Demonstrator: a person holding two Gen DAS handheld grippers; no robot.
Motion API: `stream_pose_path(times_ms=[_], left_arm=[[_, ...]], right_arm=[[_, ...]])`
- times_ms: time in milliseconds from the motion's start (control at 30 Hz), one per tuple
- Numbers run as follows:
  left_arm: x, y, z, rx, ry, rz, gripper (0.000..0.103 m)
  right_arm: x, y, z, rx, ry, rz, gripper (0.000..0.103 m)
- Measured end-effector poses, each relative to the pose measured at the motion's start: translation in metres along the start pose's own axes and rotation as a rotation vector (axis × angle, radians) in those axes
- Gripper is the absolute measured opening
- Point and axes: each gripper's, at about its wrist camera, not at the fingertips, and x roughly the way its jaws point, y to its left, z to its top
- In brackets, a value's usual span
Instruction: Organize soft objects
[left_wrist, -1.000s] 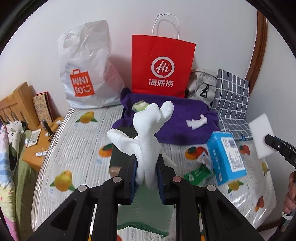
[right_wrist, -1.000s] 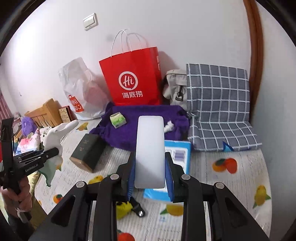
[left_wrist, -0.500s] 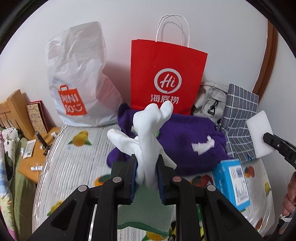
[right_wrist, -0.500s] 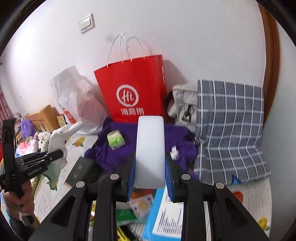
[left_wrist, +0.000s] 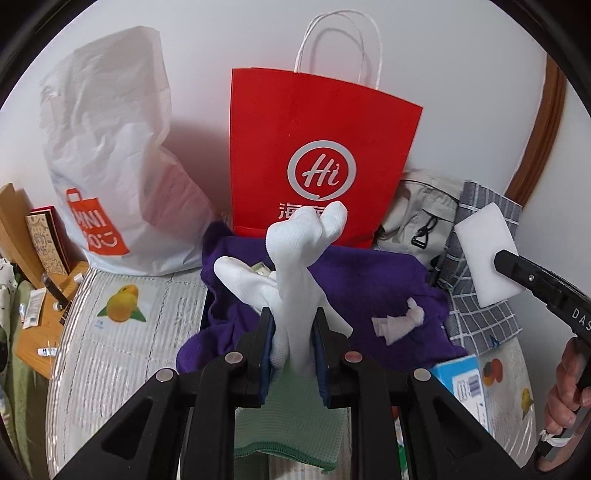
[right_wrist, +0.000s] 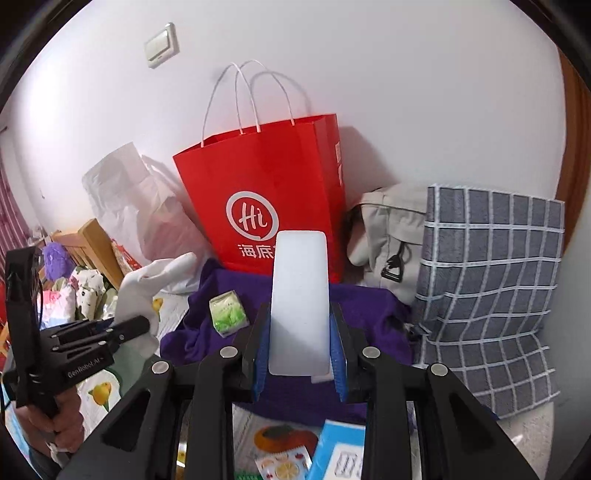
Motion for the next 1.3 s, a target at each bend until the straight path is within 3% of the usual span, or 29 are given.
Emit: stream_pose_path(times_ms=[233,600,800,967,1133,1300], left_arm=[[0.031,0.005,0.018,-0.008,0.019,0.013,0.019],[0.08,0.028,0.019,-0.057,0.089,0.009,0.019],[0.096,0.04,0.017,-0.087,0.118,-0.017,0.019],[0.115,0.043,0.013,-0.125,0.146,-0.089,0.019],[0.128,0.042,0.009,-0.14,0.179,-0.072,0.019],[0.138,0.042,0.005,-0.174,0.205,-0.111,0.019]], right_arm=[[0.034,-0.017,0.003,0.042,0.017,0.008,0.029],[0.08,-0.038,-0.004,0.039,0.118,-0.035,0.029],[0.109,-0.041,-0.014,0.034,0.185,-0.054,0.029],[0.132,-0.042,-0.023,0.035,0.244,-0.063,0.029],[0.159,-0.048,-0.036,0.049,0.317,-0.083,0.029],[0.164,-0.048,-0.04,0.044,0.323,-0.085,0.03]])
